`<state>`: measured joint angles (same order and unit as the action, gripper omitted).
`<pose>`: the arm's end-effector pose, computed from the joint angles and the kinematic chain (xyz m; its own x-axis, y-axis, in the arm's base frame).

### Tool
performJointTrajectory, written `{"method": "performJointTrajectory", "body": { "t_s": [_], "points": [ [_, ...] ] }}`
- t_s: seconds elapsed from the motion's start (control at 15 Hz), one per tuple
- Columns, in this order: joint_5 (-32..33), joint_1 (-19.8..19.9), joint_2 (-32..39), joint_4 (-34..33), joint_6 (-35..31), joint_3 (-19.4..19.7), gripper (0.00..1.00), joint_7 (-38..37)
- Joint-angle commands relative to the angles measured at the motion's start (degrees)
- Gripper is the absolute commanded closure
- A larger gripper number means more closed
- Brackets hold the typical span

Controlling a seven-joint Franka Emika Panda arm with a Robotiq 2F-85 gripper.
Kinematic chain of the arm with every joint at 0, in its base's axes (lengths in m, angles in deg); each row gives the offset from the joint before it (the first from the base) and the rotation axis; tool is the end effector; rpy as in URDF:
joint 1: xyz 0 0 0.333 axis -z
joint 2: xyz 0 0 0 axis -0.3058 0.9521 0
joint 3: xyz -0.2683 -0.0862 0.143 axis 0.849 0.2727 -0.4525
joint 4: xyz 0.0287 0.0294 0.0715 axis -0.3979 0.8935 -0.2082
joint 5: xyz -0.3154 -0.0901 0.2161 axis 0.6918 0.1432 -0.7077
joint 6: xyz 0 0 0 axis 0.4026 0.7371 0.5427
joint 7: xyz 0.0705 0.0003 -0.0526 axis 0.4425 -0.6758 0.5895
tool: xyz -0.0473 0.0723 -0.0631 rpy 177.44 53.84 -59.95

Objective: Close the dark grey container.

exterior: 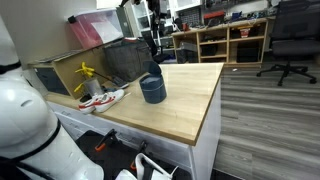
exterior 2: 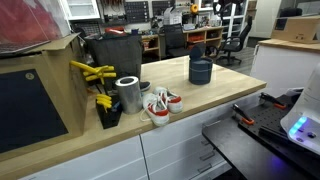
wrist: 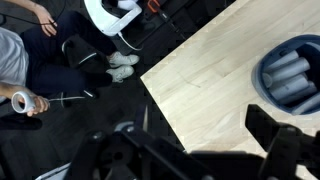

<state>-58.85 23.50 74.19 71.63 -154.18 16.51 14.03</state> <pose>0.5595 -0.1020 0.4986 0.7089 -0.6427 -0.2904 -0.5482 -0.7612 0.3465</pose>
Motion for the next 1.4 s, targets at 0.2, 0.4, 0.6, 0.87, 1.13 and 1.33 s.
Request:
{"method": "performJointTrajectory", "body": {
  "t_s": [0.2, 0.4, 0.6, 0.87, 1.13, 1.33],
  "points": [
    [-9.04, -2.29, 10.58, -12.32, 3.55, 0.88, 0.00, -4.42],
    [-12.96, -2.88, 12.44, -14.48, 2.16, 0.69, 0.00, -3.89],
    [-15.54, -3.51, 13.01, -14.74, -0.43, 0.55, 0.00, -3.09],
    [-16.76, -4.40, 13.88, -13.09, -6.37, 0.52, 0.18, -3.26],
    [-20.60, -4.74, 14.70, -10.26, -11.85, 0.41, 0.47, -5.36],
    [-24.47, -4.95, 13.13, -7.04, -13.85, 0.24, 0.69, -8.63]
  ]
}}
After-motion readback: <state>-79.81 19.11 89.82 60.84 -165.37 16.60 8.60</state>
